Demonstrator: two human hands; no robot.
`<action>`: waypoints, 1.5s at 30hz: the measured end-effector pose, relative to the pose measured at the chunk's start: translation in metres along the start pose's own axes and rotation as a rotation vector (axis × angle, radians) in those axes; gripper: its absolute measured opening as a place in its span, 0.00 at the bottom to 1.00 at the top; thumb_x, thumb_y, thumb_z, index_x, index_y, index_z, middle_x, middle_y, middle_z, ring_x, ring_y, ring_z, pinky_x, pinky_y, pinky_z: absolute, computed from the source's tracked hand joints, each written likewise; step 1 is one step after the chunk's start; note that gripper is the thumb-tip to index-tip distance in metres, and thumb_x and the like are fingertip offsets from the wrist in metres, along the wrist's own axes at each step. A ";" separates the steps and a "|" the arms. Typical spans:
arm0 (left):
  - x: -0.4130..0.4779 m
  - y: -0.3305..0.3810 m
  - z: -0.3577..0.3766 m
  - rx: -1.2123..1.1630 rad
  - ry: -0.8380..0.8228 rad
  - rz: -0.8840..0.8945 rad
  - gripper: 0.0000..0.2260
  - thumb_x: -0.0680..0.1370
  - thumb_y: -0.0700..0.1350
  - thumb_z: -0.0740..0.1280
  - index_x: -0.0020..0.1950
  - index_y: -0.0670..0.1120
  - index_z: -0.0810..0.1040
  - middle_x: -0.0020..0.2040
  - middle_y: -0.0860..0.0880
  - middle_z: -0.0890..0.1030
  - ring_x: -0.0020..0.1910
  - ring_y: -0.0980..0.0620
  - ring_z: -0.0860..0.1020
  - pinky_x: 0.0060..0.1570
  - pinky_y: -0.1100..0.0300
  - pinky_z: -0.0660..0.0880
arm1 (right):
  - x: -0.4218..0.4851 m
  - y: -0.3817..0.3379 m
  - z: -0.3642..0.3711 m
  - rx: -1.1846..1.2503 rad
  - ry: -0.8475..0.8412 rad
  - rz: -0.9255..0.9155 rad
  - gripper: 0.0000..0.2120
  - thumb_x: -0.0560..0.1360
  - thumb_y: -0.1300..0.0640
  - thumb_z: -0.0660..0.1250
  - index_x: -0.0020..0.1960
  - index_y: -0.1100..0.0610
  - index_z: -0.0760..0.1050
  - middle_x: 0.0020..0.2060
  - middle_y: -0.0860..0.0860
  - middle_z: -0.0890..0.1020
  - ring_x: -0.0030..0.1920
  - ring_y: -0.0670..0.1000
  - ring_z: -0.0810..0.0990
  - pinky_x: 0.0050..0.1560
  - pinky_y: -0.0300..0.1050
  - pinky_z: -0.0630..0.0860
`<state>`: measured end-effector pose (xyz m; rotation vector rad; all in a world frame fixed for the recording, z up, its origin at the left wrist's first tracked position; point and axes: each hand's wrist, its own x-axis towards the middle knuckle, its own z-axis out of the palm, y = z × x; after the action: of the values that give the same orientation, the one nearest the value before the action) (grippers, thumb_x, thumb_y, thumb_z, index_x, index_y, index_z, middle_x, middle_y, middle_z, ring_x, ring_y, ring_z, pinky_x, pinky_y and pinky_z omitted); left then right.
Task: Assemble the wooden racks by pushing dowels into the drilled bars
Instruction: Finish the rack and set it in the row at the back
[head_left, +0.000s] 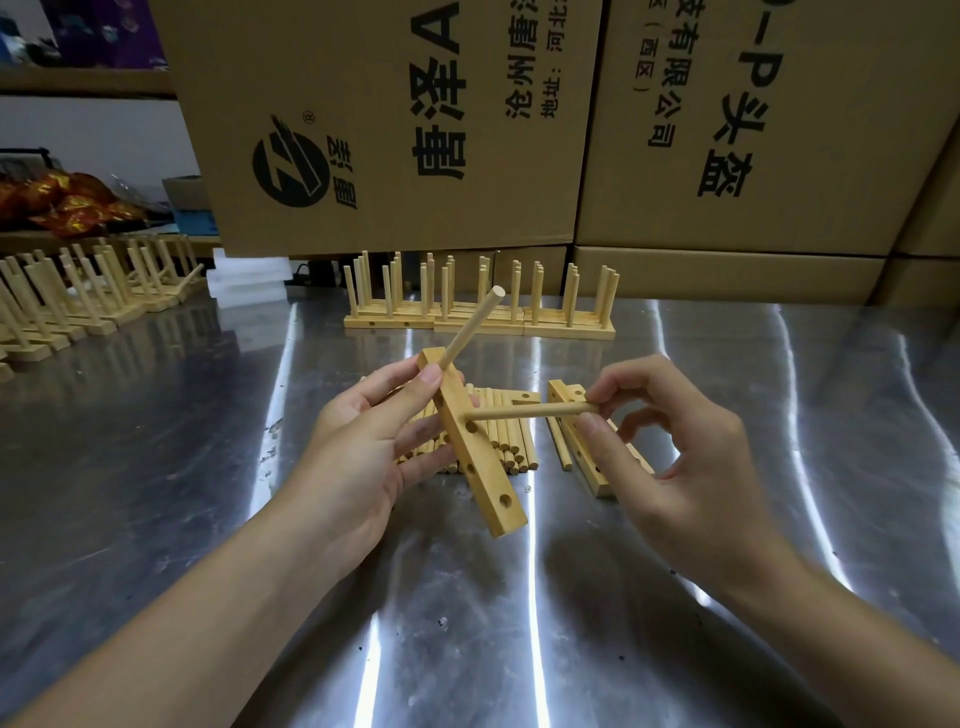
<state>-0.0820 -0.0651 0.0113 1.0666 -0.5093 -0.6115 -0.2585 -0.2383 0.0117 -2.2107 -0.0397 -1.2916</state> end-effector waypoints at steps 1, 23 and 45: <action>0.000 0.000 0.000 0.006 -0.002 0.004 0.17 0.81 0.47 0.73 0.69 0.46 0.81 0.58 0.42 0.88 0.57 0.43 0.87 0.44 0.54 0.85 | 0.000 0.000 0.000 -0.003 0.002 -0.003 0.07 0.78 0.62 0.72 0.53 0.53 0.78 0.46 0.42 0.81 0.48 0.50 0.83 0.45 0.43 0.78; -0.007 0.004 0.004 0.109 -0.015 0.108 0.17 0.79 0.43 0.74 0.68 0.48 0.81 0.58 0.43 0.88 0.58 0.44 0.87 0.48 0.47 0.86 | 0.005 -0.004 -0.007 -0.177 -0.052 -0.152 0.05 0.81 0.56 0.72 0.53 0.58 0.83 0.43 0.45 0.81 0.45 0.44 0.78 0.44 0.41 0.76; -0.008 0.002 0.007 0.098 0.002 0.118 0.17 0.77 0.42 0.75 0.66 0.48 0.83 0.57 0.43 0.88 0.56 0.43 0.87 0.44 0.49 0.86 | 0.003 -0.002 -0.004 -0.202 -0.131 0.073 0.13 0.84 0.49 0.63 0.44 0.52 0.78 0.38 0.45 0.77 0.41 0.49 0.77 0.40 0.36 0.69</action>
<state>-0.0917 -0.0635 0.0151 1.1208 -0.6014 -0.4857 -0.2613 -0.2390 0.0165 -2.4416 0.1259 -1.1533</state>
